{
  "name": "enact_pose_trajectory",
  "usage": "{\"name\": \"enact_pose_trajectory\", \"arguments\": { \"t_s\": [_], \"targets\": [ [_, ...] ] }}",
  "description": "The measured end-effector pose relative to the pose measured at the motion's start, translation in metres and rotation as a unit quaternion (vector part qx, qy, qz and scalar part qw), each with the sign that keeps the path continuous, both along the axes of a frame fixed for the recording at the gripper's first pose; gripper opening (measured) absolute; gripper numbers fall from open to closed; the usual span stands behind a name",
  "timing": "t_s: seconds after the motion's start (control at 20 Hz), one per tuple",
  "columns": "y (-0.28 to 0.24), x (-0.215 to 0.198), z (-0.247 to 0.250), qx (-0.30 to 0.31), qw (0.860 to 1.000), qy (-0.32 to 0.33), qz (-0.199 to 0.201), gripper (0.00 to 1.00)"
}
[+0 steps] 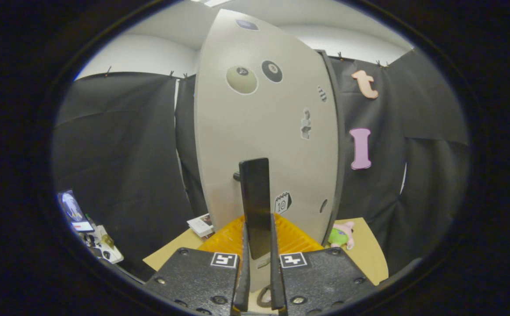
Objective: Open the shoe cabinet door, grab the shoes and put them into the shoe cabinet, then close the shoe cabinet door.
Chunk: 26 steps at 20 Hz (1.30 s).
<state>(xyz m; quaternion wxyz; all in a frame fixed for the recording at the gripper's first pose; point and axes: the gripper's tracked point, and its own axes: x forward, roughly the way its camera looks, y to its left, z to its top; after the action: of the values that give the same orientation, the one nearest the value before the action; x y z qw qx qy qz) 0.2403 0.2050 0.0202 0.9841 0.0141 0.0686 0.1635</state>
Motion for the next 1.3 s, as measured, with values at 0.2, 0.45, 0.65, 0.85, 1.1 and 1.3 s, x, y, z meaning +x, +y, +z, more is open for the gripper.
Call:
{"name": "enact_pose_trajectory", "arguments": {
  "t_s": [0.2, 0.45, 0.65, 0.85, 1.1, 1.3],
  "targets": [
    [-0.027, -0.007, 0.0, 0.001, 1.0, 0.004, -0.027, 0.14],
    [-0.054, -0.005, 0.001, -0.022, 0.999, 0.001, -0.047, 0.07],
    [-0.07, -0.005, 0.001, -0.035, 0.999, 0.002, -0.029, 0.05],
    [-0.087, -0.001, 0.003, -0.034, 0.999, 0.0, -0.031, 0.05],
    [-0.086, -0.006, 0.005, -0.016, 1.0, 0.0, 0.018, 0.05],
    [-0.087, -0.005, 0.006, 0.004, 1.0, 0.003, 0.029, 0.05]
  ]
}}
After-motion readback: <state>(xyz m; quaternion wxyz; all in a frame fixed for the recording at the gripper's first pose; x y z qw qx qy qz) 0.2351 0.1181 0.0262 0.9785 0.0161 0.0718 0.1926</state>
